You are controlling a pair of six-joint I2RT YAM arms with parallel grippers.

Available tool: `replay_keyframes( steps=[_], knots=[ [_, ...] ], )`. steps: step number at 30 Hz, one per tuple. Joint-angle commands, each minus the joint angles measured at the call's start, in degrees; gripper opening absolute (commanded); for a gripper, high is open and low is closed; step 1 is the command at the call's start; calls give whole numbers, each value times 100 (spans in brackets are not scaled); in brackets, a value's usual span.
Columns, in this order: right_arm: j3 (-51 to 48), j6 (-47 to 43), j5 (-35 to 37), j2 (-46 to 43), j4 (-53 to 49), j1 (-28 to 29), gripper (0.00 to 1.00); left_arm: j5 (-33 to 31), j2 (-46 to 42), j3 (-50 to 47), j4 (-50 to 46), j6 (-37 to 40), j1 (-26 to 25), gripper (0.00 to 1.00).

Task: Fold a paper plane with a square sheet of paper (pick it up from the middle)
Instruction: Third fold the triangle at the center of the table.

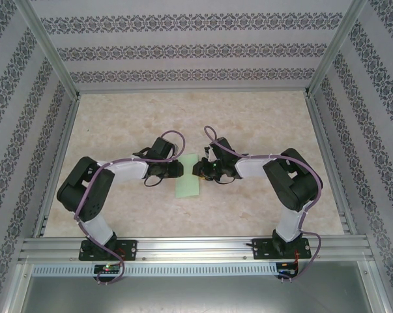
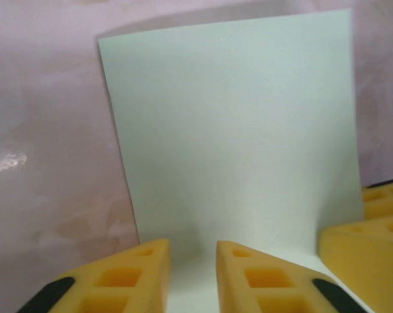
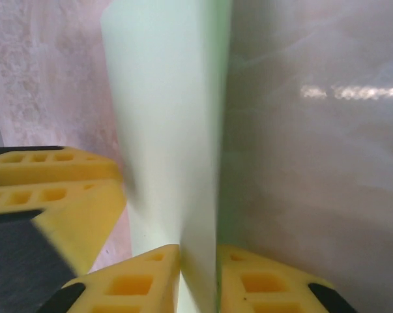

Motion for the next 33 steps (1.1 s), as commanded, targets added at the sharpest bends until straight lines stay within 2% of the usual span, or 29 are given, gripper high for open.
replay_keyframes(
  steps=[1, 5, 12, 19, 24, 33],
  knots=[
    [-115, -1, 28, -33, 153, -41, 17, -66, -526, 61, -307, 305, -88, 32],
    [-116, 76, -1, -10, 261, -47, 15, -326, -977, 38, -742, 663, -405, 38],
    [-46, 106, -13, 39, 190, -53, 15, -1665, -1746, -425, -1066, 1326, -1824, 49],
    [-45, 132, -13, 82, 168, -54, 15, -2791, -1287, -381, -1007, 1464, -3088, 54],
    [-63, 169, -13, 92, 162, -49, 16, -3503, -746, -175, -1027, 1570, -3422, 57],
    [-72, 184, 12, 39, 110, -56, 16, -4007, -108, 142, -897, 1637, -3654, 57]
  ],
)
